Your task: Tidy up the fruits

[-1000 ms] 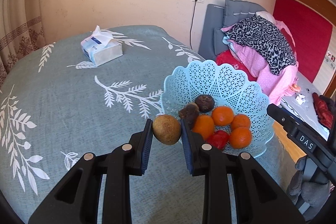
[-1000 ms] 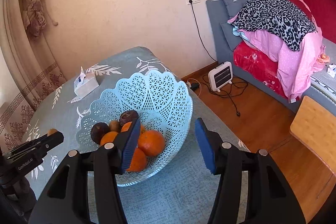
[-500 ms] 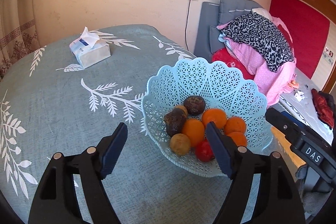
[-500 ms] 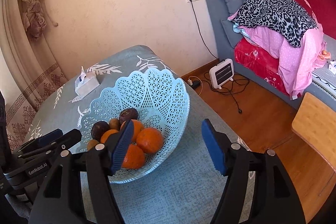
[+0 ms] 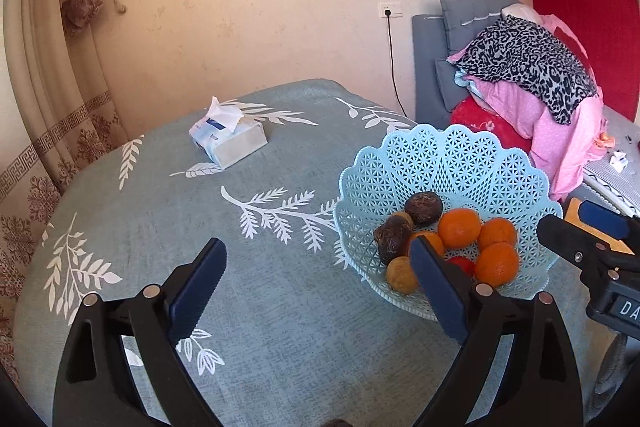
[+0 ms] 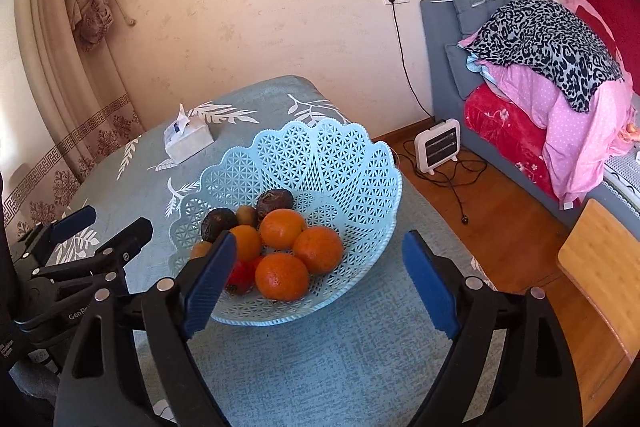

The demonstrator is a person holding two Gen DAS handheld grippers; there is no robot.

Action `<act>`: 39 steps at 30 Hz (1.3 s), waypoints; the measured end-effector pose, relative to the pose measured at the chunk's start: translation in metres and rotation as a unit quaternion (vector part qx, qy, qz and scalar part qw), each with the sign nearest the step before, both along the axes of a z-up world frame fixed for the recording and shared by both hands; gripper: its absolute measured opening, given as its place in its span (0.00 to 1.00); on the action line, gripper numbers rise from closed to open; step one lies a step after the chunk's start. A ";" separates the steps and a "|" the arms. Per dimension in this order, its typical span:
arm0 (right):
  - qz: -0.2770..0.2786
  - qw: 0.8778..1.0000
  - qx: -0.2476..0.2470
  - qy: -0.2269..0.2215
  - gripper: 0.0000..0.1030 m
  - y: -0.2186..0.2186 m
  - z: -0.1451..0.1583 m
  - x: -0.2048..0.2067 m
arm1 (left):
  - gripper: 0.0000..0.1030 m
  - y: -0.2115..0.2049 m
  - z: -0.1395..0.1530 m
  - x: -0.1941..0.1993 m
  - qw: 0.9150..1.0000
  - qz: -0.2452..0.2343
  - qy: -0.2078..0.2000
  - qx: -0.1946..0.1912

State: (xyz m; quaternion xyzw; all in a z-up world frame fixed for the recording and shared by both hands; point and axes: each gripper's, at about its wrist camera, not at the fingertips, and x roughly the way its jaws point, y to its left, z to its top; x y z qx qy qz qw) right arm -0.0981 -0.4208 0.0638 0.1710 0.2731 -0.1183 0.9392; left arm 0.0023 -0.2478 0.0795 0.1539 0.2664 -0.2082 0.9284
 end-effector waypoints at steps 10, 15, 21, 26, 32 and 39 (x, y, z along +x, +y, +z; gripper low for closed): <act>0.003 1.000 -0.021 -0.009 0.88 0.013 0.004 -0.005 | 0.89 0.004 0.010 -0.014 0.999 0.017 -0.049 0.014; 0.005 0.999 -0.035 -0.007 0.89 0.020 0.003 -0.006 | 0.89 0.006 0.014 -0.021 0.998 0.017 -0.059 0.015; 0.009 0.999 -0.043 -0.004 0.90 0.026 0.004 -0.006 | 0.95 0.007 0.016 -0.026 0.998 0.019 -0.064 0.016; 0.013 0.999 -0.045 -0.003 0.90 0.028 0.003 -0.007 | 0.95 0.007 0.016 -0.028 0.997 0.019 -0.067 0.019; 0.018 0.998 -0.054 -0.003 0.90 0.032 0.004 -0.006 | 0.95 0.007 0.016 -0.029 0.997 0.020 -0.067 0.020; 0.019 0.998 -0.054 0.000 0.90 0.033 0.002 -0.004 | 0.95 0.005 0.015 -0.029 0.997 0.017 -0.068 0.025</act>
